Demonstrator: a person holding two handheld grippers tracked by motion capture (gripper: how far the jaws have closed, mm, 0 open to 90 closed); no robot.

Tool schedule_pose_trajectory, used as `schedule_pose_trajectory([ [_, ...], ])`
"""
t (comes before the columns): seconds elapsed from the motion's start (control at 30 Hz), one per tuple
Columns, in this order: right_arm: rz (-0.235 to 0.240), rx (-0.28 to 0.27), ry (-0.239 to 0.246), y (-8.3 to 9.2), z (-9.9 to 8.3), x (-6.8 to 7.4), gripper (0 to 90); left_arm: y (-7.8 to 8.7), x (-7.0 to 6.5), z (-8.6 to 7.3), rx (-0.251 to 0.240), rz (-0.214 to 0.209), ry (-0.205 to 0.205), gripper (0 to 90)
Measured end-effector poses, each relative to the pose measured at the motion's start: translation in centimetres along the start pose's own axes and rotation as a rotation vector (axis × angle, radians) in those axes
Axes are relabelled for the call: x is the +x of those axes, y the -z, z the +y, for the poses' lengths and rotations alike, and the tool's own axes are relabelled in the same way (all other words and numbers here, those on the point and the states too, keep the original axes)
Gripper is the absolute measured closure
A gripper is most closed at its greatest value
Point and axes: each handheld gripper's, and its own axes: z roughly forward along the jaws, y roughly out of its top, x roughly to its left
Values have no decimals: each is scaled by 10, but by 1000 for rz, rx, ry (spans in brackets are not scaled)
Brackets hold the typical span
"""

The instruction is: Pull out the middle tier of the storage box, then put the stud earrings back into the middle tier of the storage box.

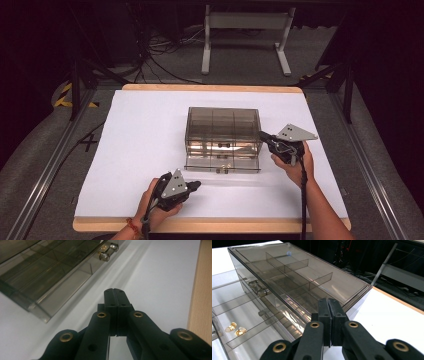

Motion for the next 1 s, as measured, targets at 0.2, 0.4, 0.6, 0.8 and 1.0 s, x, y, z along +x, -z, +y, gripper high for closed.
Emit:
schedule_pose_trajectory([
  [0.2, 7, -6, -8, -1, -1, -1, 898, -11, -1, 12, -17, -5, -4, 900],
  [0.4, 13, -5, -17, -2, 0, -2, 899, -22, -3, 23, -6, -3, -66, 900],
  [0.6, 12, -9, -23, -3, 0, -3, 900, -26, -1, 29, -12, 10, -79, 900],
  [0.8, 3, -8, -18, -3, 0, -2, 900, -29, -1, 31, -21, 31, -83, 900],
  [1.0, -8, -15, -9, -3, -1, 0, 900, -32, -5, 31, -37, 43, -99, 900],
])
